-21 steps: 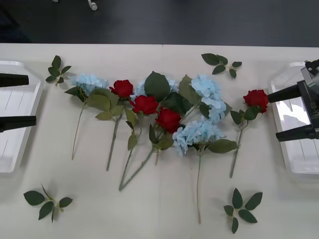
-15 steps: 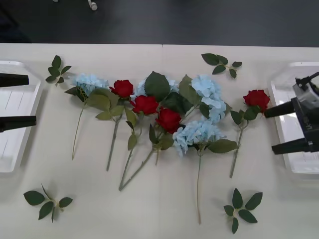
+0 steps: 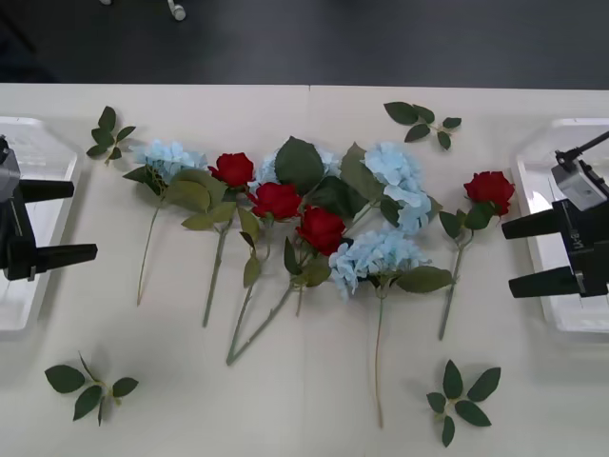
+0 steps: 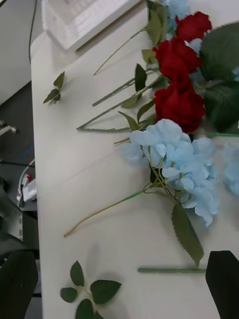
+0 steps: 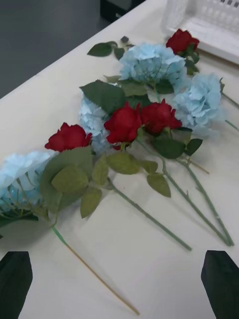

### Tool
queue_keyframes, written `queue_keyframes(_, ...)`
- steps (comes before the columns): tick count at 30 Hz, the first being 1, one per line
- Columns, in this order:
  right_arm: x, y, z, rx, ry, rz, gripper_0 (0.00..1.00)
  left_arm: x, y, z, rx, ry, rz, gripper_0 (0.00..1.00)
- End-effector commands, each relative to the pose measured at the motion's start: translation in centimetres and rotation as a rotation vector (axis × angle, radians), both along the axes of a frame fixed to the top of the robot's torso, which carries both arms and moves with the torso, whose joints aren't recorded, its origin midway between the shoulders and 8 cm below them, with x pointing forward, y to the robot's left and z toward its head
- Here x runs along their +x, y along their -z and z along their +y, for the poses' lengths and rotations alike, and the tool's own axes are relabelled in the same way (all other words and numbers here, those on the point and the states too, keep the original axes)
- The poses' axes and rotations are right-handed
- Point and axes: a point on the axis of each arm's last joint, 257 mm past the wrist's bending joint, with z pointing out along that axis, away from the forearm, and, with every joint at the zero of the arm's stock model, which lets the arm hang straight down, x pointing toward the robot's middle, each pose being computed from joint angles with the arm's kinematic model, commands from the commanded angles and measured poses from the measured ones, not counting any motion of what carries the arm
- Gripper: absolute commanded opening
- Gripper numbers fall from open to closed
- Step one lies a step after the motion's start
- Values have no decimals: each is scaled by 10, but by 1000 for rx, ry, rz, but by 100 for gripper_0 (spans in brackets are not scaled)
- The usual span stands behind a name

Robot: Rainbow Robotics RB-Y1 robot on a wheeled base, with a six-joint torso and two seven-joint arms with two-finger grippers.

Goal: Put the red flowers into the right box and the blue flowers into the left box

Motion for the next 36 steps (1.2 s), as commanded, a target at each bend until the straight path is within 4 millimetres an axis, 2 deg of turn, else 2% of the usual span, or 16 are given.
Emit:
queue_keyframes(1, 2, -8, 10, -27, 34, 38, 100, 6, 1, 17, -32, -124, 95, 100)
queue_keyframes(6, 12, -2, 28, -16, 151, 116, 100, 12, 19, 34, -57, -269, 227, 100)
queue_keyframes(8, 18, 7, 33, -29, 200, 139, 100, 13, 28, 40, -63, -329, 276, 100)
queue_keyframes(14, 35, 17, 37, -45, 317, 194, 100, 17, 48, 52, -87, -462, 375, 100)
queue_keyframes(21, 57, 32, 31, -97, 459, 263, 100, 26, 72, 54, -136, -634, 435, 100)
queue_keyframes(29, 79, 68, 18, -138, 634, 324, 100, 38, 100, 43, -78, -748, 479, 100)
queue_keyframes(36, 94, 82, -4, -131, 791, 371, 100, 51, 109, 32, -23, -822, 499, 100)
